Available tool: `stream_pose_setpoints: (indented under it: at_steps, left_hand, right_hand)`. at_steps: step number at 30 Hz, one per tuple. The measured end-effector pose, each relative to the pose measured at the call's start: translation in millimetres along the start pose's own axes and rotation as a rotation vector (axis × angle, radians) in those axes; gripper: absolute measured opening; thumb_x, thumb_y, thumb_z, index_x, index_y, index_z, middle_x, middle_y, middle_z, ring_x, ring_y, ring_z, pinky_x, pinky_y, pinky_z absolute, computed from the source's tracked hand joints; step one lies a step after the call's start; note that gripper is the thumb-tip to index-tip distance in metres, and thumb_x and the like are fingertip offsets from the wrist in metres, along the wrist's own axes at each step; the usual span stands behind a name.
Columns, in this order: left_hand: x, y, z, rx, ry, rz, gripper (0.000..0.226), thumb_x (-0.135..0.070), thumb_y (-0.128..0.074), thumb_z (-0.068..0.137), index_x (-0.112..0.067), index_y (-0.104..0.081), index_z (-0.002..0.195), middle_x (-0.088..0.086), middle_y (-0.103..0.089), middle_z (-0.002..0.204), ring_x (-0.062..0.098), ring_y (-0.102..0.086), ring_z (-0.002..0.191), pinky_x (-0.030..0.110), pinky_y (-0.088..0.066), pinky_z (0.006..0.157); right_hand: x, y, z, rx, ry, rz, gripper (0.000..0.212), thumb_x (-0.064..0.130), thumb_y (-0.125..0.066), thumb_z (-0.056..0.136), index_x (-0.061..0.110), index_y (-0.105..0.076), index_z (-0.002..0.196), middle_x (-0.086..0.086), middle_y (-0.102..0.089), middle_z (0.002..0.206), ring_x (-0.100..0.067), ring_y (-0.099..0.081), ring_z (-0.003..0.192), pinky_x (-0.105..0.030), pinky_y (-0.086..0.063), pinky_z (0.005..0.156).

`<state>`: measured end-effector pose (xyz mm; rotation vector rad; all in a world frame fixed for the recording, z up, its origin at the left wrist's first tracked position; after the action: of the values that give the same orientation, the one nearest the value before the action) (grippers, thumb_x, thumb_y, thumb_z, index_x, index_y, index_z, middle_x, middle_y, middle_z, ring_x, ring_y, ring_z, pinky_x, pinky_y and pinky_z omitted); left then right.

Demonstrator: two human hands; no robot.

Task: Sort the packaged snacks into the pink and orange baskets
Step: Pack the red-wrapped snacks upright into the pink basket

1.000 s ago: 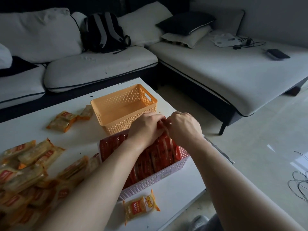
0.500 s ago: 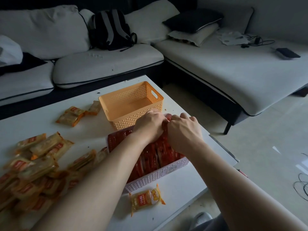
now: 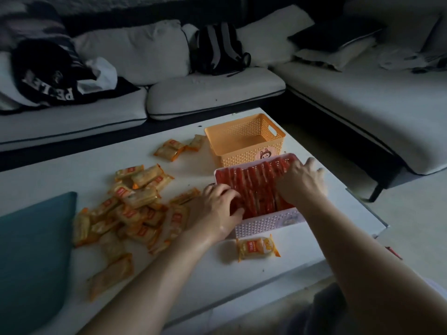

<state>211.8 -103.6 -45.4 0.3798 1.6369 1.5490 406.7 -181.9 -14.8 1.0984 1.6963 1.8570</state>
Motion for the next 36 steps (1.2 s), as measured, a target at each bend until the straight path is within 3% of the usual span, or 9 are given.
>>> stream_pose_setpoints:
  at_steps: [6,12,15,18,21,24,28,32,36]
  left_hand:
    - [15.5,19.8,-8.9,0.020,0.070,0.020,0.038,-0.026,-0.060,0.098,-0.025,-0.060,0.136,-0.008,-0.046,0.149,0.014,-0.038,0.140,0.031,-0.031,0.112]
    - [47.3,42.0,-37.0,-0.107,0.133,-0.118,0.036,-0.018,-0.055,0.100,-0.023,-0.063,0.135,-0.004,-0.057,0.144,0.018,-0.052,0.132,0.035,-0.044,0.109]
    - [74.6,52.0,-64.8,-0.199,0.206,-0.098,0.026,-0.009,-0.051,0.095,-0.023,-0.070,0.108,-0.004,-0.067,0.118,0.021,-0.062,0.111,0.039,-0.052,0.092]
    - [107.9,68.7,-94.0,-0.213,0.385,-0.095,0.028,-0.006,-0.051,0.090,-0.031,-0.064,0.088,-0.009,-0.069,0.104,0.020,-0.064,0.101,0.039,-0.054,0.085]
    - [138.5,80.5,-120.5,-0.174,0.503,-0.027,0.025,-0.009,-0.056,0.089,-0.032,-0.060,0.082,-0.008,-0.068,0.099,0.020,-0.064,0.094,0.036,-0.054,0.078]
    - [156.1,80.1,-137.8,-0.043,0.503,-0.002,0.018,-0.019,-0.063,0.088,-0.035,-0.064,0.096,-0.009,-0.064,0.111,0.017,-0.062,0.101,0.036,-0.054,0.084]
    - [157.5,69.8,-142.6,0.136,0.420,-0.003,0.041,-0.037,-0.066,0.091,-0.039,-0.060,0.132,-0.012,-0.051,0.134,0.014,-0.050,0.126,0.038,-0.049,0.099]
    - [150.2,62.3,-126.4,0.051,0.401,-0.020,0.037,-0.037,-0.065,0.092,-0.038,-0.062,0.129,-0.010,-0.050,0.136,0.018,-0.049,0.127,0.040,-0.049,0.100]
    - [156.2,59.7,-104.9,0.011,0.421,-0.028,0.037,-0.038,-0.064,0.092,-0.034,-0.060,0.129,-0.010,-0.051,0.133,0.018,-0.050,0.124,0.041,-0.050,0.095]
  right_hand:
    - [6.1,0.8,-19.1,0.121,0.151,0.060,0.041,0.041,-0.054,0.092,0.020,-0.053,0.127,-0.014,-0.053,0.111,-0.032,-0.062,0.091,-0.045,-0.059,0.080]
    - [49.1,-2.3,-41.3,0.016,0.301,-0.046,0.051,0.041,-0.055,0.092,0.016,-0.050,0.137,-0.017,-0.048,0.141,-0.038,-0.046,0.129,-0.056,-0.039,0.108]
    - [85.6,-3.9,-59.4,-0.024,0.546,0.078,0.024,0.024,-0.053,0.094,0.015,-0.065,0.113,-0.009,-0.066,0.111,-0.023,-0.065,0.094,-0.044,-0.060,0.080]
    - [110.2,-16.9,-74.4,0.084,0.673,0.107,0.024,0.007,-0.049,0.091,0.016,-0.071,0.090,-0.002,-0.072,0.082,-0.016,-0.068,0.063,-0.034,-0.060,0.055]
    - [131.8,-28.5,-88.5,0.185,0.738,0.092,0.026,0.005,-0.049,0.087,0.015,-0.070,0.098,-0.005,-0.069,0.086,-0.027,-0.070,0.074,-0.038,-0.060,0.063]
    - [151.0,-39.7,-106.5,0.199,0.790,-0.051,0.026,0.018,-0.054,0.091,0.019,-0.065,0.114,-0.003,-0.066,0.107,-0.027,-0.069,0.087,-0.038,-0.060,0.069]
    - [164.8,-56.0,-116.4,0.088,0.688,-0.326,0.039,0.020,-0.050,0.098,0.008,-0.044,0.134,-0.006,-0.068,0.112,-0.028,-0.070,0.100,-0.035,-0.052,0.073]
    - [178.1,-59.4,-109.5,-0.095,0.805,-0.423,0.034,0.020,-0.057,0.095,0.016,-0.056,0.129,-0.007,-0.057,0.126,-0.027,-0.053,0.119,-0.037,-0.045,0.087]
    - [182.7,-88.1,-88.7,-0.019,0.860,-0.732,0.062,0.045,-0.056,0.094,0.018,-0.043,0.148,-0.011,-0.037,0.152,-0.034,-0.028,0.143,-0.058,-0.004,0.122]
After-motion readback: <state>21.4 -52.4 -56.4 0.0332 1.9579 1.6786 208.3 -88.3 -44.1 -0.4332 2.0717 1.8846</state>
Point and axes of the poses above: each hand's wrist, its own z-axis towards the middle knuckle, its own y-axis out of the back of the hand, x = y × z, the point moved 1 cm from there along z, towards the middle knuckle
